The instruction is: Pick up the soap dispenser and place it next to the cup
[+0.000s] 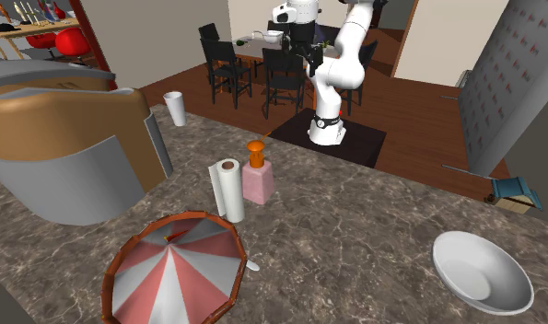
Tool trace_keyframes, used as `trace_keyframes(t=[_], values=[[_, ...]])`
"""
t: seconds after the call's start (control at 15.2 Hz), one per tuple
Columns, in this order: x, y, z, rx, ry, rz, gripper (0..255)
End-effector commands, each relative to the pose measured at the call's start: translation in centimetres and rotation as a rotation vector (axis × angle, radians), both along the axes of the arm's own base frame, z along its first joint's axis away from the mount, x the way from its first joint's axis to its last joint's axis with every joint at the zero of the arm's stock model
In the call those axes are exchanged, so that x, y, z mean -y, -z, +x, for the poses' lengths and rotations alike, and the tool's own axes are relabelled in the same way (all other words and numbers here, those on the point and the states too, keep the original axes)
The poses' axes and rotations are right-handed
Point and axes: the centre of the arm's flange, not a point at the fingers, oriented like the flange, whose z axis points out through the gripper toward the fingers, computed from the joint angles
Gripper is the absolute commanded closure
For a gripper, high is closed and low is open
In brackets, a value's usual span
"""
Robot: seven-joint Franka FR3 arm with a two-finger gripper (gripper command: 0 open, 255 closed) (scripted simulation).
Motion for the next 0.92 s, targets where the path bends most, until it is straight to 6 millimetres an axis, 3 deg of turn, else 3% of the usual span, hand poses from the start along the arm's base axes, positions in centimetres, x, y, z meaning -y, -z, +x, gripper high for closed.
trace_keyframes(t=[0.0,0.86], values=[[0.0,0.0,0.0,0.0,0.0,0.0,0],[-3.0,6.2,15.8,0.004,-0.037,-0.062,0]])
